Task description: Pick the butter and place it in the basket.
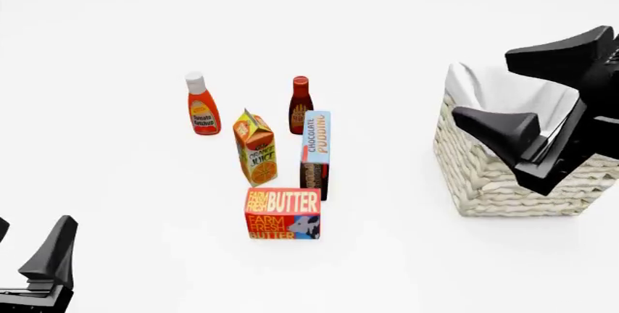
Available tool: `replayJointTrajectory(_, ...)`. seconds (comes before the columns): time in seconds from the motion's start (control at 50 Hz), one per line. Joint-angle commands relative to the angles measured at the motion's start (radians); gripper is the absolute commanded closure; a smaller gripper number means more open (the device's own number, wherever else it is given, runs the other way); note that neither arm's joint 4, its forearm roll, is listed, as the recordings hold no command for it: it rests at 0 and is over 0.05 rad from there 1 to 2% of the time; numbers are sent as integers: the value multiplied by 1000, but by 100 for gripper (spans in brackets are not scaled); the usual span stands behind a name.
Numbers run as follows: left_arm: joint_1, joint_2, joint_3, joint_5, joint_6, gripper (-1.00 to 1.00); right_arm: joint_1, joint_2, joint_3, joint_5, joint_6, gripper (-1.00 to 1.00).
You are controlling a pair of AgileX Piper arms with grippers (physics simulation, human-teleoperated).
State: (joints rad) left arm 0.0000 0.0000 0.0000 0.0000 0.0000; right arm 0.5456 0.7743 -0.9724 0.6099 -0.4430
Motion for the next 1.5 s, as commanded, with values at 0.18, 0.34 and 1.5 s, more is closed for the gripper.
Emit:
replayJointTrajectory(0.18,0,0,0,0,0,-100,87,130,-102,75,-36,-100)
replayJointTrajectory(0.34,0,0,0,0,0,-100,109,182,-136,97,-49,-100)
replayJointTrajectory(1.5,0,0,0,0,0,-100,257,647,-402,235,-63,-100)
